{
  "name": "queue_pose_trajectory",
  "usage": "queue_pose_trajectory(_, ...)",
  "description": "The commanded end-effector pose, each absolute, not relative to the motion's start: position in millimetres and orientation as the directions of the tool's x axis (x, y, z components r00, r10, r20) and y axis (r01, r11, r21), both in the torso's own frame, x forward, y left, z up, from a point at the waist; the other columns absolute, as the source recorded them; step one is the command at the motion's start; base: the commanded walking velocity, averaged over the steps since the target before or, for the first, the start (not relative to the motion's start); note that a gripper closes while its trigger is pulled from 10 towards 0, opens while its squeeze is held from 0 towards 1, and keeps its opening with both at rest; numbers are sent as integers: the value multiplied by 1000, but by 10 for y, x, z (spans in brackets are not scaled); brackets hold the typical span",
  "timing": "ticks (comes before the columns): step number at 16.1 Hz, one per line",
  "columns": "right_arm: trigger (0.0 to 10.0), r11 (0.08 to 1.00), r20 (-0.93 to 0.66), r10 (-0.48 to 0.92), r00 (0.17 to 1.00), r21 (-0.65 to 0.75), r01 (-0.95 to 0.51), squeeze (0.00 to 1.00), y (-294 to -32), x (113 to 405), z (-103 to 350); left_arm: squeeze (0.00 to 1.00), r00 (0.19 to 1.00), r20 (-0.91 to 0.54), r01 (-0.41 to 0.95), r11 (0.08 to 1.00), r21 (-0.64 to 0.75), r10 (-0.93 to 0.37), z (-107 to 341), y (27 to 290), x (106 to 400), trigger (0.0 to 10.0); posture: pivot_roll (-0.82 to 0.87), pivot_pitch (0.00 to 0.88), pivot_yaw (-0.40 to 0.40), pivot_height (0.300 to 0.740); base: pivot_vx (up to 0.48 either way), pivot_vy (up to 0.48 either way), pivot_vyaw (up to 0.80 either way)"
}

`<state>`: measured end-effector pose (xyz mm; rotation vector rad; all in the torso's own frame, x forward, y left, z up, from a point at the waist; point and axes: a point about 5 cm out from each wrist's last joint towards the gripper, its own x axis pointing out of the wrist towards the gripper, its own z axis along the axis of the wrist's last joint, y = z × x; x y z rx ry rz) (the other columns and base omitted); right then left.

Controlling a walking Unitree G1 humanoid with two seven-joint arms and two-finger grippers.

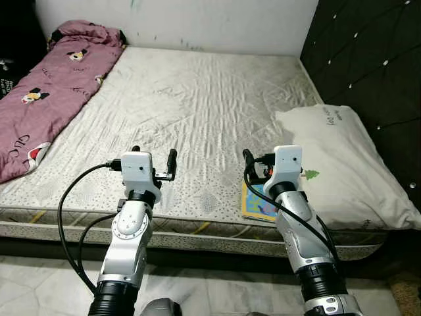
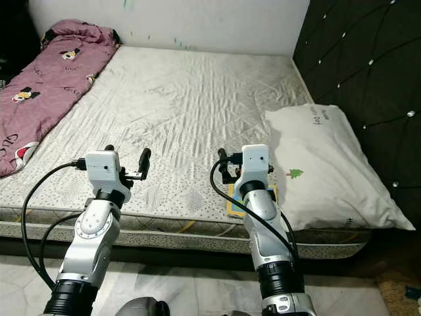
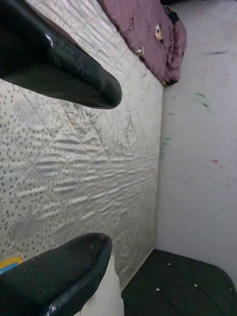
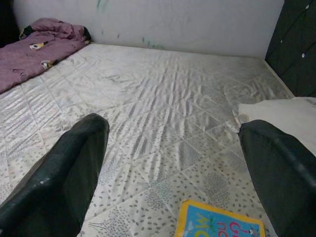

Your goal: Clean up the room

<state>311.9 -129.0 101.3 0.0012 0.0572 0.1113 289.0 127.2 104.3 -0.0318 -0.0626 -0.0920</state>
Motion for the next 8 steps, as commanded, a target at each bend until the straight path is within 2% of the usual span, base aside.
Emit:
queue_pose_trajectory(1,10000,995,-58,98,993,8,-98,0,-1322,3115,1025,0,993,59,105,994,-34,-103,1036,1267,2884,10000,81,0,-10,740,0,0,0)
queue_pose_trajectory(3,10000,995,-64,100,993,10,-99,0,-1318,3113,1015,0,993,51,105,994,-36,-103,1024,1270,2879,10000,81,0,-10,740,0,0,-606)
queue_pose_trajectory(8,10000,995,-64,101,993,6,-100,0,-1320,3117,1014,0,994,51,103,994,-41,-101,1019,1282,2875,10000,84,0,-14,740,0,0,0)
